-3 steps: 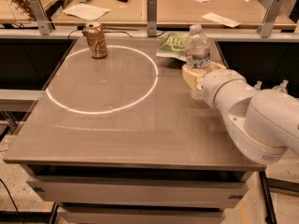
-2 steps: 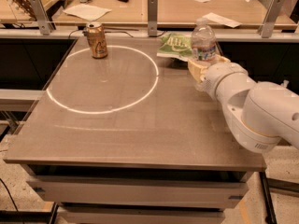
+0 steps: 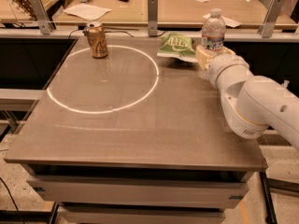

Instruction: Move water bottle near green jalapeno chip bag

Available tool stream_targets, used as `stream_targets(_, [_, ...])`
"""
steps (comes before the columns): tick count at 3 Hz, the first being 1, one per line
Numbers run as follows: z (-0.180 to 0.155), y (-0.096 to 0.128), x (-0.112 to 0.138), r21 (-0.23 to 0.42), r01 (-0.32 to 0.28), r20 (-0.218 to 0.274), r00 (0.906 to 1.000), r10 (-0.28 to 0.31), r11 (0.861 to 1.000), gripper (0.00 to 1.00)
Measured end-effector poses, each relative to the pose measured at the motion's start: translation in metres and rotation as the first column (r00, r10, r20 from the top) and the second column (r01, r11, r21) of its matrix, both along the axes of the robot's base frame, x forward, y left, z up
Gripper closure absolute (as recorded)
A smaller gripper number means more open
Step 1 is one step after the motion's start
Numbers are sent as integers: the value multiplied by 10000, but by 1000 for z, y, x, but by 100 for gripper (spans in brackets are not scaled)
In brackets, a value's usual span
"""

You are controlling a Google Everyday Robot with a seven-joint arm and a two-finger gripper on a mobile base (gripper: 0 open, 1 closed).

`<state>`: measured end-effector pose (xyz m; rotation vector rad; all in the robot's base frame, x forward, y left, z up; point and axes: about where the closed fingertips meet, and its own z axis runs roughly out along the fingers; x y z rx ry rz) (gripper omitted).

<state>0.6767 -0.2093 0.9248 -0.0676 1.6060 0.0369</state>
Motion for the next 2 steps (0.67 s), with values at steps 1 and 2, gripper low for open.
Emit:
stream_targets(1, [1,-4,15,-2,-61,68,10000,61,10000,100])
stream_targets(2, [-4,-2,29,-99,-344,-168,9993,343,9994,100])
